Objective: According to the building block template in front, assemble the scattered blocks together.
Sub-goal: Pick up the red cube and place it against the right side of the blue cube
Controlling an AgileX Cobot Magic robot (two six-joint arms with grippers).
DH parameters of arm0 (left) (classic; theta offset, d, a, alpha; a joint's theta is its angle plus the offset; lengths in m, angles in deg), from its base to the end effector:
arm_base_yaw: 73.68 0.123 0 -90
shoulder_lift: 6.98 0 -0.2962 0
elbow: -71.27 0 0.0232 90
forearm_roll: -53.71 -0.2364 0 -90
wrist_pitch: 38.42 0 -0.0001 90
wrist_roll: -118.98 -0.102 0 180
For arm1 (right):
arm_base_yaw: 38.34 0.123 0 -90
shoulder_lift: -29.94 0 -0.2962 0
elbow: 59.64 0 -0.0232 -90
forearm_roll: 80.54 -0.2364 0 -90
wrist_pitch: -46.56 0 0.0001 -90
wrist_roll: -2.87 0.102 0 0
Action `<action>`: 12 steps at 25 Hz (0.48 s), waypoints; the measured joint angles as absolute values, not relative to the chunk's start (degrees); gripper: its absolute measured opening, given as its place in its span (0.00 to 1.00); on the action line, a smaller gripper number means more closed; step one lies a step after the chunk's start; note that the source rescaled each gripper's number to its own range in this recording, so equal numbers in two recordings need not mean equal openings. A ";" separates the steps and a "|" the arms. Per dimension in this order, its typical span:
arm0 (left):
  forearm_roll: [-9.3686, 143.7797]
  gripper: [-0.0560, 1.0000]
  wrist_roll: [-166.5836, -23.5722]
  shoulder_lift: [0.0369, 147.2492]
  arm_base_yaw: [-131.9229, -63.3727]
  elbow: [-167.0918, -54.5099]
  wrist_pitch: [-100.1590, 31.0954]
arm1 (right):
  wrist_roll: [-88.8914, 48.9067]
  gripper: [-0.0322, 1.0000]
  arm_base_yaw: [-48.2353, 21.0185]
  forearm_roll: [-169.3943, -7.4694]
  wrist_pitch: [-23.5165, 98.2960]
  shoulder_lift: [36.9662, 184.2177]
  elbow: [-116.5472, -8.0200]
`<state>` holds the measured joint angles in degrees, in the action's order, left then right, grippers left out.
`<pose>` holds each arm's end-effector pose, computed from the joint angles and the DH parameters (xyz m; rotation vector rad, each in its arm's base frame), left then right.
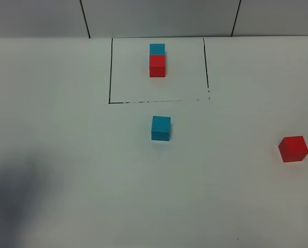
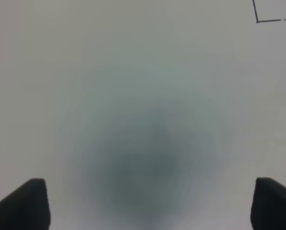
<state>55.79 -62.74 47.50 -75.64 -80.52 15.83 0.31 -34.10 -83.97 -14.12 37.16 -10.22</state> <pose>0.1288 -0.0074 0.3426 0.0653 2.3889 -0.0472 -0.0190 0.0039 0.2628 -0.1239 2.0436 0.0900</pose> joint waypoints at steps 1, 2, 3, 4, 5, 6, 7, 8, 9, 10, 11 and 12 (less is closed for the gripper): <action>56.14 0.97 -62.57 45.43 -75.64 -79.50 15.83 | 0.31 0.75 -34.10 -83.97 -14.12 37.16 -10.22; 56.56 0.96 -62.49 43.76 -75.64 -78.45 15.83 | 0.31 0.75 -34.10 -83.97 -14.12 37.16 -10.22; 57.00 0.96 -62.42 41.78 -75.64 -77.52 15.83 | 0.31 0.75 -34.10 -83.97 -14.12 37.16 -10.22; 57.48 0.95 -62.38 39.85 -75.64 -76.79 15.98 | 0.31 0.75 -34.10 -83.97 -14.12 37.16 -10.22; 57.69 0.94 -62.36 38.29 -75.69 -75.85 16.23 | 0.31 0.75 -34.10 -83.97 -14.12 37.16 -10.22; 57.76 0.93 -62.31 36.38 -75.69 -74.91 16.56 | 0.31 0.75 -34.10 -83.97 -14.12 37.16 -10.22; 57.81 0.92 -62.31 34.46 -75.69 -74.01 16.89 | 0.31 0.75 -34.10 -83.97 -14.12 37.16 -10.22; 57.81 0.91 -62.31 32.51 -75.69 -73.29 17.08 | 0.31 0.75 -34.10 -83.97 -14.12 37.16 -10.22; 57.81 0.91 -62.31 30.81 -75.69 -72.39 17.18 | 0.31 0.75 -34.10 -83.97 -14.12 37.16 -10.22; 57.87 0.90 -62.31 28.83 -75.69 -71.50 17.28 | 0.31 0.75 -34.10 -83.97 -14.12 37.16 -10.22; 57.94 0.90 -62.31 26.88 -75.69 -70.68 17.41 | 0.31 0.75 -34.10 -83.97 -14.12 37.16 -10.22; 57.94 0.89 -62.31 25.26 -75.69 -69.69 17.75 | 0.31 0.75 -34.10 -83.97 -14.12 37.16 -10.22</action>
<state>57.94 -62.31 25.26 -75.69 -69.69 17.75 0.31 -34.10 -83.97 -14.12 37.16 -10.22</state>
